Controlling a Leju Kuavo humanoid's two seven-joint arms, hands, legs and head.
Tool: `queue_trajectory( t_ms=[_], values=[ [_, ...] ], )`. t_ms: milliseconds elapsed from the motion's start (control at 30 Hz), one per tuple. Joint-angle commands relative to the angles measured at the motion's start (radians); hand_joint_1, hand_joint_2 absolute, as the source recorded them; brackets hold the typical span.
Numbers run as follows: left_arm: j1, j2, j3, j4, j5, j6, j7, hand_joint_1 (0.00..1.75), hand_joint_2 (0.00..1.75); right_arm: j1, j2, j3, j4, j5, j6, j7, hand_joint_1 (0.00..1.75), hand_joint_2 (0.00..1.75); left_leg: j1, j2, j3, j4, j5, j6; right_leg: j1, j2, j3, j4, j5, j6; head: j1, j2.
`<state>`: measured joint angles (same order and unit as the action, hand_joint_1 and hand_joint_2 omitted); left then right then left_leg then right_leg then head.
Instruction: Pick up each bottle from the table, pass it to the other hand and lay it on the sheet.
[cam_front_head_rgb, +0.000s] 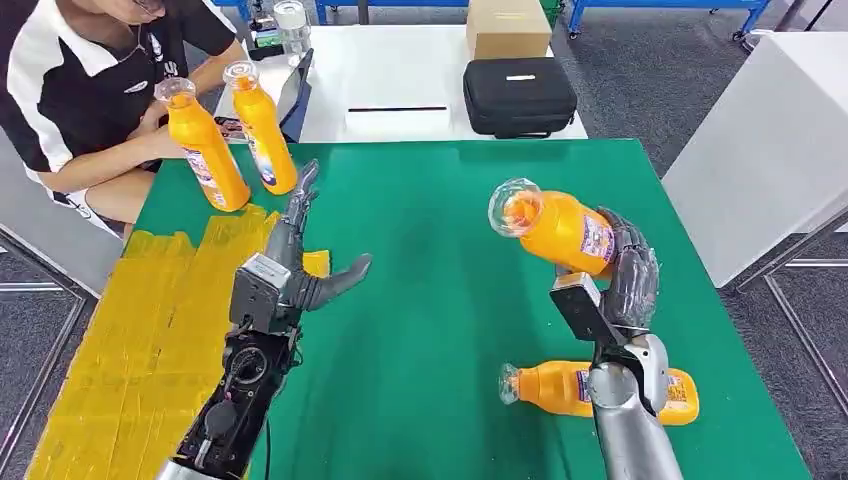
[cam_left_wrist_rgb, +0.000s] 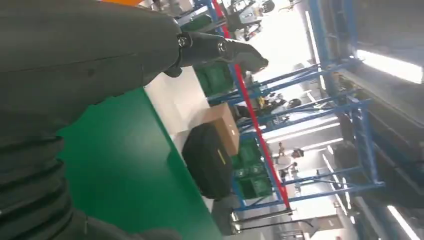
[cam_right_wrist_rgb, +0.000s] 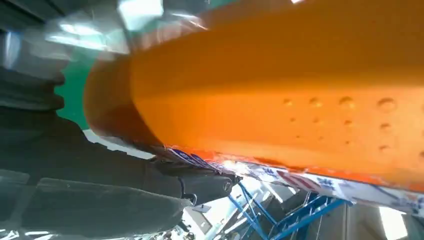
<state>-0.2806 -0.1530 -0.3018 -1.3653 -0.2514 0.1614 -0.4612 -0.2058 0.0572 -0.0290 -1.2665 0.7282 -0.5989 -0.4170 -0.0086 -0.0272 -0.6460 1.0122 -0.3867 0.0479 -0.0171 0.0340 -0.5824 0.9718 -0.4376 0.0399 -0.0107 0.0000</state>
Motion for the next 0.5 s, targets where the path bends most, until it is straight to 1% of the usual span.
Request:
queue_trajectory(
  t_ms=[33, 67, 133, 167, 200, 233, 267, 333, 400, 500],
  values=[
    [0.000, 0.045, -0.052, -0.032, 0.019, -0.018, -0.001, 0.00, 1.75, -0.021, 0.023, 0.004, -0.017, -0.012, -0.004, 0.004, 1.75, 1.75, 0.001, 0.004, 0.006, 0.000, -0.003, -0.004, 0.002, -0.001, 0.005, -0.001, -0.002, -0.003, 0.000, 0.000],
    [0.020, 0.050, -0.069, -0.081, 0.032, -0.037, -0.021, 0.00, 1.75, -0.017, 0.028, 0.012, -0.034, -0.011, -0.006, 0.007, 1.75, 1.75, 0.001, 0.003, 0.004, 0.000, -0.003, -0.003, 0.002, -0.001, 0.004, -0.001, -0.002, -0.002, 0.000, 0.000],
    [0.046, 0.064, -0.103, -0.152, 0.103, -0.125, -0.031, 0.00, 1.75, -0.008, 0.034, 0.030, -0.068, -0.021, 0.002, 0.007, 1.75, 1.75, 0.000, 0.003, 0.002, 0.000, -0.002, -0.002, 0.001, 0.000, 0.002, 0.000, -0.001, -0.002, 0.000, 0.000],
    [0.054, 0.072, -0.118, -0.181, 0.124, -0.157, -0.024, 0.00, 1.75, -0.003, 0.038, 0.038, -0.090, -0.048, 0.019, 0.000, 1.75, 1.75, 0.001, 0.005, 0.004, 0.001, -0.004, -0.003, 0.002, 0.000, 0.004, 0.000, -0.002, -0.002, 0.000, 0.000],
    [0.057, 0.076, -0.138, -0.201, 0.137, -0.185, -0.012, 0.00, 1.75, 0.004, 0.044, 0.050, -0.122, -0.099, 0.053, -0.016, 1.75, 1.75, 0.000, 0.004, 0.002, 0.000, -0.002, -0.003, 0.001, 0.000, 0.001, 0.000, -0.001, -0.002, 0.000, 0.000],
    [0.055, 0.076, -0.149, -0.201, 0.159, -0.215, 0.004, 0.00, 1.75, 0.007, 0.047, 0.060, -0.143, -0.147, 0.093, -0.030, 1.75, 1.75, 0.001, 0.005, 0.005, 0.001, -0.005, -0.004, 0.002, 0.000, 0.004, 0.001, -0.003, -0.003, 0.000, 0.000],
    [0.052, 0.067, -0.154, -0.185, 0.179, -0.248, 0.019, 0.00, 1.75, 0.014, 0.049, 0.078, -0.168, -0.274, 0.201, -0.072, 1.75, 1.75, 0.001, 0.004, 0.004, 0.001, -0.004, -0.004, 0.002, 0.000, 0.003, 0.001, -0.003, -0.002, 0.000, 0.000],
    [0.041, 0.051, -0.160, -0.143, 0.220, -0.300, 0.023, 0.00, 1.75, 0.017, 0.051, 0.090, -0.167, -0.327, 0.254, -0.093, 1.75, 1.75, 0.000, 0.002, 0.001, 0.000, -0.002, -0.002, 0.001, -0.001, 0.000, 0.000, -0.001, -0.001, 0.000, 0.000],
    [0.026, 0.038, -0.161, -0.101, 0.291, -0.370, 0.023, 0.00, 1.75, 0.010, 0.052, 0.127, -0.142, -0.354, 0.297, -0.119, 1.75, 1.75, 0.001, 0.002, 0.002, 0.000, -0.002, -0.003, 0.001, -0.001, 0.002, 0.000, -0.001, -0.002, 0.000, 0.000],
    [0.006, 0.036, -0.164, -0.073, 0.303, -0.387, 0.024, 0.00, 1.75, -0.025, 0.057, 0.187, -0.083, -0.393, 0.360, -0.128, 1.75, 1.75, 0.001, 0.004, 0.003, 0.000, -0.002, -0.003, 0.001, 0.000, 0.002, 0.000, -0.001, -0.002, 0.000, 0.000]
  ],
)
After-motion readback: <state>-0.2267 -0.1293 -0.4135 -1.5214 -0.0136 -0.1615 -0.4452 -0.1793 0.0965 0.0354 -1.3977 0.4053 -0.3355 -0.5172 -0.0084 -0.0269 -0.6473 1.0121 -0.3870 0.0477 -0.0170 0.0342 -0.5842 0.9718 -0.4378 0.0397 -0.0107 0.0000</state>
